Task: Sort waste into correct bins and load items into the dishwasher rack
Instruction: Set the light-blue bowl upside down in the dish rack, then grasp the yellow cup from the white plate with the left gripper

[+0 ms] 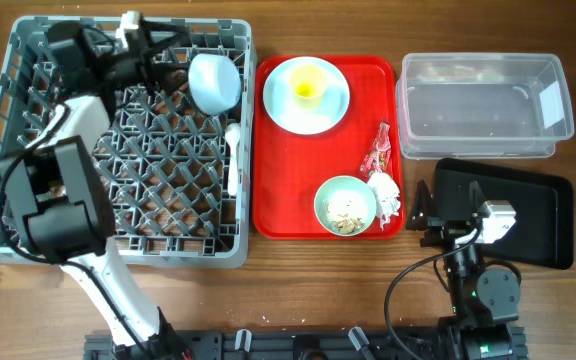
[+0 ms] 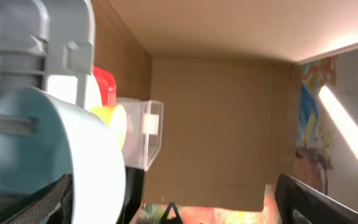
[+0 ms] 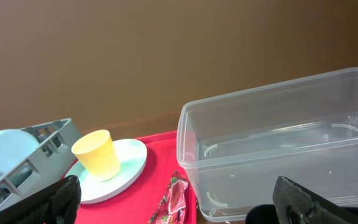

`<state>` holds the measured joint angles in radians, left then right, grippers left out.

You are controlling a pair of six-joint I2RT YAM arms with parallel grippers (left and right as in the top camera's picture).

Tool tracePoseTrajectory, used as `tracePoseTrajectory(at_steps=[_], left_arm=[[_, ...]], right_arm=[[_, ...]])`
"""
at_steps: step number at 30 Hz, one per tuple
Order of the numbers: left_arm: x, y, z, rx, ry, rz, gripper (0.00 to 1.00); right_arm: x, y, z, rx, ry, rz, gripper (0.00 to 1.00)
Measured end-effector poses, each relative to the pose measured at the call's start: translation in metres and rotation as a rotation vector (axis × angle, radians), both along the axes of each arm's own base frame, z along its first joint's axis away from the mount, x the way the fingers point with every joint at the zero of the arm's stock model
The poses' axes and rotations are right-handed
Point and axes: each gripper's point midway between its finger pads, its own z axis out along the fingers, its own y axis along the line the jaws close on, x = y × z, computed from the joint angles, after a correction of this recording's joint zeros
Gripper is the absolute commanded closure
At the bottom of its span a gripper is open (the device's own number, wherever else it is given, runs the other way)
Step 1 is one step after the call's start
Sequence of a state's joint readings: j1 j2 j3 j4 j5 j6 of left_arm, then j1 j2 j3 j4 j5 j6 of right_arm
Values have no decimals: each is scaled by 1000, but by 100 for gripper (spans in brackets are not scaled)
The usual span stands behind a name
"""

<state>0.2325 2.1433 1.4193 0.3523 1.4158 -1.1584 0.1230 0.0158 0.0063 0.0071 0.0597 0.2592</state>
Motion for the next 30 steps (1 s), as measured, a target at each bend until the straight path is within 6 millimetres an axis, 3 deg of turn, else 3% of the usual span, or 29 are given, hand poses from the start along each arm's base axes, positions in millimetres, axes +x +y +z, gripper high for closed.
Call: tracePoseTrajectory(at_steps=[4, 7, 13, 15, 18, 20, 22, 23, 26, 28, 29, 30], left_arm=[[6, 40, 0, 9, -5, 93, 1], [9, 55, 1, 22, -13, 145, 1], [11, 58, 29, 73, -86, 201, 1], [3, 49, 43, 124, -54, 242, 1], [-22, -2, 80, 407, -104, 328, 0], [-52, -62, 124, 651, -290, 336, 0], [-74, -117, 160, 768, -491, 301, 0], [-84, -142, 165, 796, -556, 264, 0], [-102, -205, 147, 883, -692, 133, 1], [-99, -230, 129, 918, -733, 97, 52], [-94, -243, 106, 952, -719, 65, 61], [-89, -247, 92, 974, -706, 53, 62]], right_arm=[[0, 0, 0, 0, 0, 0, 0], [0, 0, 0, 0, 0, 0, 0], [0, 0, 0, 0, 0, 0, 0], [0, 0, 0, 0, -1, 0, 0], [0, 0, 0, 0, -1, 0, 0], [0, 0, 0, 0, -1, 0, 0], [0, 0, 0, 0, -1, 0, 0], [0, 0, 0, 0, -1, 0, 0], [0, 0, 0, 0, -1, 0, 0], [0, 0, 0, 0, -1, 0, 0], [0, 0, 0, 0, -1, 0, 0], [0, 0, 0, 0, 0, 0, 0]])
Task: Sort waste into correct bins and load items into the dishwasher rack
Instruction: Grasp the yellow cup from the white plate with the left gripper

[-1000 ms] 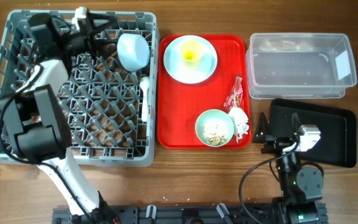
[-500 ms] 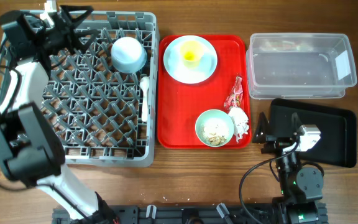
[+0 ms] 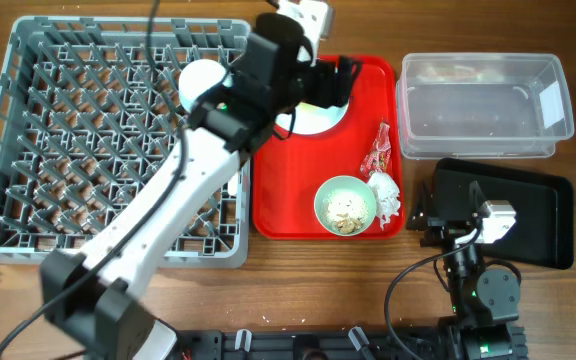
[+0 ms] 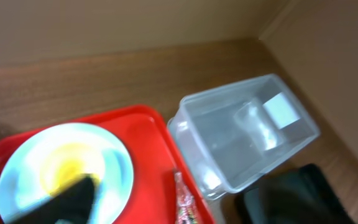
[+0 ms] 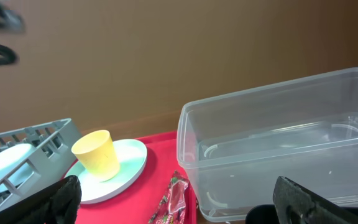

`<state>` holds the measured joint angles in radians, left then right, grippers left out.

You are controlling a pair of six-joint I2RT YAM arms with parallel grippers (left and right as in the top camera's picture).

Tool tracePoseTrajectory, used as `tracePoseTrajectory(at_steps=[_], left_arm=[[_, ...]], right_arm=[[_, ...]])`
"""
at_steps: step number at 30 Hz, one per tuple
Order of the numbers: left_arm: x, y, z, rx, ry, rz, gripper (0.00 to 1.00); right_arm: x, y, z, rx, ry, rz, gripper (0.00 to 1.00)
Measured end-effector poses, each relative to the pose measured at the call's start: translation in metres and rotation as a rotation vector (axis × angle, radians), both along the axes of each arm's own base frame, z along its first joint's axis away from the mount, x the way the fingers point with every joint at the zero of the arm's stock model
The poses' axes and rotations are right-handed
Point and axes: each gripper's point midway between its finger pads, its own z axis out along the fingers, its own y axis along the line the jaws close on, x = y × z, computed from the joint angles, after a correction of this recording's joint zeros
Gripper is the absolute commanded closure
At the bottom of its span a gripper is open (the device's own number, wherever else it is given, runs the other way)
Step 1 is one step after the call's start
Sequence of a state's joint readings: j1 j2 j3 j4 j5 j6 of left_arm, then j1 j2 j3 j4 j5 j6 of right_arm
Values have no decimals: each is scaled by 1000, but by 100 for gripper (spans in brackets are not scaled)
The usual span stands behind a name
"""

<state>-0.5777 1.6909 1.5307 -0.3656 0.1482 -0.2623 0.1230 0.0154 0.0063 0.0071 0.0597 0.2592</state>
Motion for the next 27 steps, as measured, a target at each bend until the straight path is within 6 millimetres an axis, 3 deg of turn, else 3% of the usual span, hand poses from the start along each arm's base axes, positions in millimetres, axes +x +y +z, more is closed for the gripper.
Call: tracePoseTrajectory(at_steps=[2, 3, 5, 8, 12, 13, 14, 15, 17, 21, 22, 24, 25, 26, 27], left_arm=[[12, -7, -45, 72, 54, 7, 66], [19, -9, -78, 121, 95, 21, 71], [30, -9, -124, 203, 119, 21, 71], [45, -10, -152, 261, 89, 27, 71], [56, 0, -174, 332, 76, 79, 69], [58, 0, -177, 337, 73, 87, 71], [60, 0, -183, 343, 75, 91, 80], [60, 1, -195, 359, 91, 90, 96], [60, 3, -206, 383, 99, 86, 96], [64, 10, -196, 383, 86, 109, 96], [57, 14, -183, 382, 104, 107, 96], [37, 15, -124, 292, 106, 84, 96], [15, 19, -63, 198, 89, 61, 96], [-4, 26, -15, 126, 69, 50, 96], [-24, 38, 11, 90, 90, 38, 96]], right_arm=[[0, 0, 0, 0, 0, 0, 0], [0, 0, 0, 0, 0, 0, 0], [0, 0, 0, 0, 0, 0, 0], [0, 0, 0, 0, 0, 0, 0], [0, 0, 0, 0, 0, 0, 0], [0, 0, 0, 0, 0, 0, 0], [0, 0, 0, 0, 0, 0, 0], [0, 0, 0, 0, 0, 0, 0], [0, 0, 0, 0, 0, 0, 0], [0, 0, 0, 0, 0, 0, 0], [0, 0, 0, 0, 0, 0, 0], [0, 0, 0, 0, -1, 0, 0], [0, 0, 0, 0, 0, 0, 0], [0, 0, 0, 0, 0, 0, 0], [0, 0, 0, 0, 0, 0, 0]])
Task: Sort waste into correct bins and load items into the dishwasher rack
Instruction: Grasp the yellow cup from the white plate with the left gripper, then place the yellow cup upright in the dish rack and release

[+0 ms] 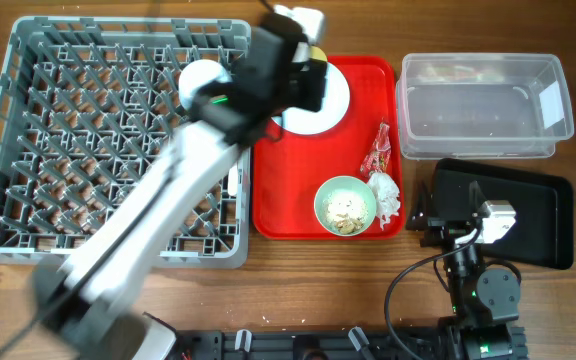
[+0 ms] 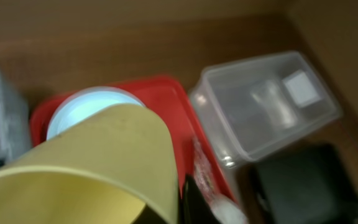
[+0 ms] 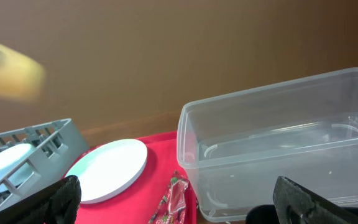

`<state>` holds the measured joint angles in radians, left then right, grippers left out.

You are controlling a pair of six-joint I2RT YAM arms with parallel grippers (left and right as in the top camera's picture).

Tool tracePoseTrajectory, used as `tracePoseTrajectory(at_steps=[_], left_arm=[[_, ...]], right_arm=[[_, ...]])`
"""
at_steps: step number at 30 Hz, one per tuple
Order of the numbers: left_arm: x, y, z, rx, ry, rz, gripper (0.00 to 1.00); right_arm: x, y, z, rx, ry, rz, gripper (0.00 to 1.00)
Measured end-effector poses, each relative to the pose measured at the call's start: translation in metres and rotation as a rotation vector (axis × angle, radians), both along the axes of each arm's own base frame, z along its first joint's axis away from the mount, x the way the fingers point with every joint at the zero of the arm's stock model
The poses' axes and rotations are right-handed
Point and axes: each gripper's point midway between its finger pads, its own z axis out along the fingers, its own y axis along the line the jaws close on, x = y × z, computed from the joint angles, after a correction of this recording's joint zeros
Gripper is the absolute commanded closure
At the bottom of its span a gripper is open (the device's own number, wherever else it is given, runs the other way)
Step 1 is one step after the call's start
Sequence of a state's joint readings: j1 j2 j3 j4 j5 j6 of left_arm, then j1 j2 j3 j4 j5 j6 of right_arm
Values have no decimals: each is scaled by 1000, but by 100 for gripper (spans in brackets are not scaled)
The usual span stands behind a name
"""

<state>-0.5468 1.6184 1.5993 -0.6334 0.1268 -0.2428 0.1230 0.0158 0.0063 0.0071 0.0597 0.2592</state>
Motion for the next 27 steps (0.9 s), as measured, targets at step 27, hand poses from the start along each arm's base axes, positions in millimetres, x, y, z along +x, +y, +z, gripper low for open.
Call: tracePoseTrajectory(at_steps=[27], left_arm=[[-31, 183, -149, -835, 767, 19, 81]], right_arm=[[0, 0, 0, 0, -1, 0, 0]])
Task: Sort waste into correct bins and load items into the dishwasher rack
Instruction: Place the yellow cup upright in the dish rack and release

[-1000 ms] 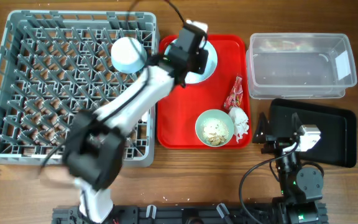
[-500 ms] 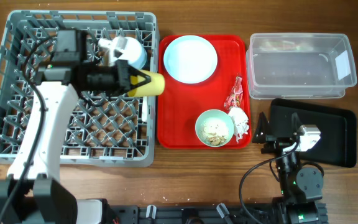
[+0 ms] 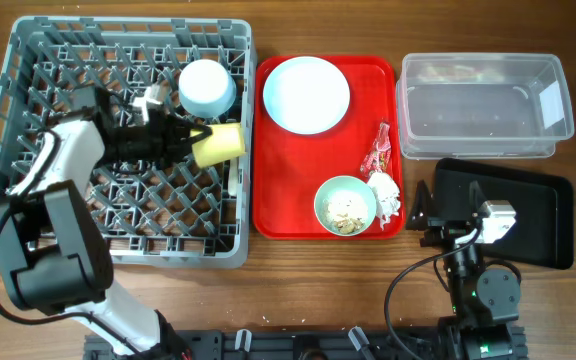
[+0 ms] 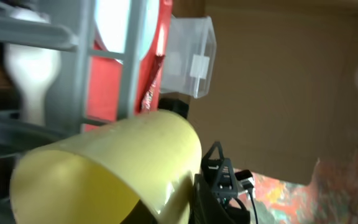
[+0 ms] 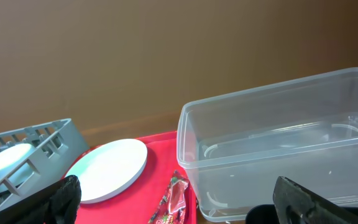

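My left gripper is shut on the rim of a yellow cup, which lies on its side low over the right part of the grey dishwasher rack. The left wrist view is filled by the cup, mouth toward the camera. A light blue bowl sits in the rack's far right. The red tray carries a white plate, a bowl of food scraps, a candy wrapper and a crumpled tissue. My right gripper stands open, parked right of the tray.
A clear plastic bin stands at the far right, with a black bin in front of it. A white spoon lies along the rack's right edge. The right arm's base is near the front edge.
My left gripper, holding the yellow cup, has gone from above the white plate on the tray to low over the rack's right part. The right arm has not moved.
My left gripper was at the rack's far side beside the blue bowl while the yellow cup stood on the white plate. Then it was over the plate and cup. Then it held the cup off the plate, and now holds it over the rack.
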`<state>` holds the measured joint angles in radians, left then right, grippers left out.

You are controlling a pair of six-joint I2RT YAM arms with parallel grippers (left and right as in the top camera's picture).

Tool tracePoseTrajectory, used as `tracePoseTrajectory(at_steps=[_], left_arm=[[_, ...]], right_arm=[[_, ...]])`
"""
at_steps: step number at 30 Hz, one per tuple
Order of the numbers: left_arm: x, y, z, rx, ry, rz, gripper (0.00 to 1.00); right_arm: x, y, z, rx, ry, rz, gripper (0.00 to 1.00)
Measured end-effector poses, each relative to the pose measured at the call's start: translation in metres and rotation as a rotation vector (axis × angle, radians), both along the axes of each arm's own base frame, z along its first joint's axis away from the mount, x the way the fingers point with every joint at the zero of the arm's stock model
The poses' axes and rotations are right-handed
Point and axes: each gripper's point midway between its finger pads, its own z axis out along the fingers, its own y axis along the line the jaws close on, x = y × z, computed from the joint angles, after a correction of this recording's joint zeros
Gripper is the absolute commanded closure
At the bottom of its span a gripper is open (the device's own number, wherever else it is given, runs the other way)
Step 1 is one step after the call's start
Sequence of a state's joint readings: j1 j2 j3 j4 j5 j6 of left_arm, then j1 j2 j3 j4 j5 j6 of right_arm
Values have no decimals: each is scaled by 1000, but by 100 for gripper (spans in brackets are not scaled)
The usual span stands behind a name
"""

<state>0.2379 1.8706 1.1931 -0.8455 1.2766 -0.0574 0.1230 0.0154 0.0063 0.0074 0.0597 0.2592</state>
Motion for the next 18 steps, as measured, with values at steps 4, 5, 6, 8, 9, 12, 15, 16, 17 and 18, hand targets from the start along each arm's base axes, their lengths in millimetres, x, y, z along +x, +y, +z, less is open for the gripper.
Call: tracePoseTrajectory(at_steps=[4, 5, 6, 8, 9, 12, 15, 16, 17, 18], left_arm=[[0, 32, -23, 136, 52, 67, 0], [-3, 38, -30, 167, 82, 80, 0], [-4, 42, -28, 156, 96, 92, 0], [-7, 49, -30, 202, 101, 106, 0], [-9, 52, -30, 223, 104, 112, 0], [-14, 57, -13, 292, 78, 134, 0], [-22, 67, 47, 442, -75, 222, 0], [-31, 70, 78, 510, -159, 277, 0], [-37, 73, 96, 559, -212, 317, 0], [-49, 80, 119, 645, -279, 384, 0]], right_arm=[[0, 0, 0, 0, 0, 0, 0], [0, 0, 0, 0, 0, 0, 0], [0, 0, 0, 0, 0, 0, 0], [0, 0, 0, 0, 0, 0, 0], [0, 0, 0, 0, 0, 0, 0], [0, 0, 0, 0, 0, 0, 0], [0, 0, 0, 0, 0, 0, 0], [0, 0, 0, 0, 0, 0, 0], [0, 0, 0, 0, 0, 0, 0], [0, 0, 0, 0, 0, 0, 0]])
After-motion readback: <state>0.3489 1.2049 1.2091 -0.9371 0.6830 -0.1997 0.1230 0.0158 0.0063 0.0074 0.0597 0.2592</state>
